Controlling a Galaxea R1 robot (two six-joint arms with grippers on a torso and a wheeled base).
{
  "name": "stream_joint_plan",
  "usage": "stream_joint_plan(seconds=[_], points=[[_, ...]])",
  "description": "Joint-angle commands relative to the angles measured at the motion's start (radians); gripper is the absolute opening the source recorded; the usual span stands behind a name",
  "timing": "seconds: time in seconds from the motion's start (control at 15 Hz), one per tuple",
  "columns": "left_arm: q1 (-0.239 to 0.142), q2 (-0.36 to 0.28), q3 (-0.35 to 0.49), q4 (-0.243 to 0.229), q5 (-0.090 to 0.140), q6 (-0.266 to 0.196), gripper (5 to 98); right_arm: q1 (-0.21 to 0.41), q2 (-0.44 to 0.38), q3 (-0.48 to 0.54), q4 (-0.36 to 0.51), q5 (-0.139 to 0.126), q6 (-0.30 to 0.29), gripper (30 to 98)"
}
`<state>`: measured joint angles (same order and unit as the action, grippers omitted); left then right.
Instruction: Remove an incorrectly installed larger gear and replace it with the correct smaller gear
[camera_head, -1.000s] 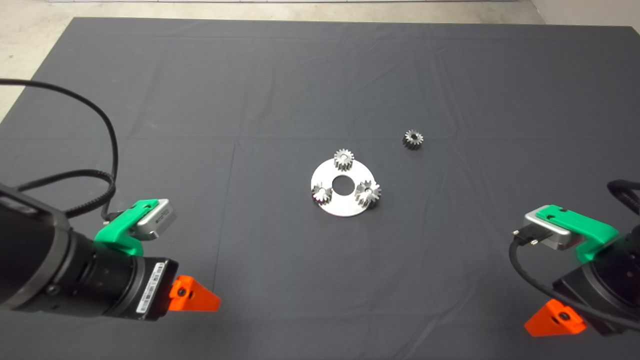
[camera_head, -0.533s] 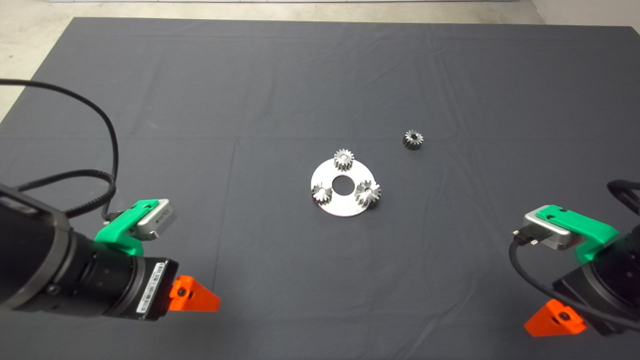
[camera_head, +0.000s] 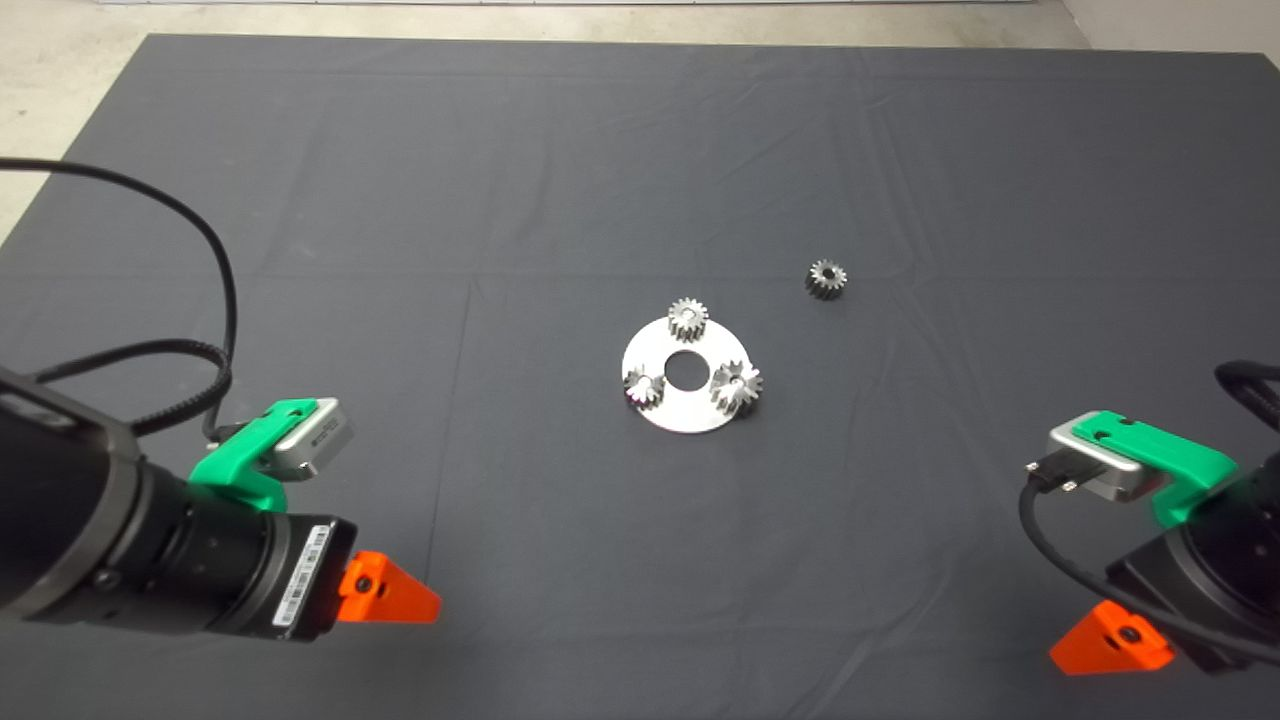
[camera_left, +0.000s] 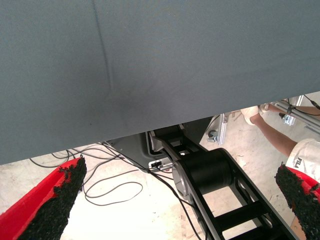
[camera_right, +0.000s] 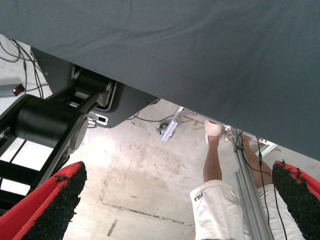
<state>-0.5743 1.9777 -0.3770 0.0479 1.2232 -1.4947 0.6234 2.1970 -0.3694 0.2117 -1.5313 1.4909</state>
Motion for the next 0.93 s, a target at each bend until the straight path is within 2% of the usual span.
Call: stream_joint_plan(seconds=[0.0,0.87], points=[[-0.007,-0.004,0.012,-0.022,-0.001,-0.002,97.7,0.013,-0.001,0.008,-0.029,-0.127,0.005,97.8],[-0.007,-0.004,0.012,-0.020,-0.001,-0.002,97.7,0.014,-0.056,0.008,-0.029,-0.127,0.003,97.8]])
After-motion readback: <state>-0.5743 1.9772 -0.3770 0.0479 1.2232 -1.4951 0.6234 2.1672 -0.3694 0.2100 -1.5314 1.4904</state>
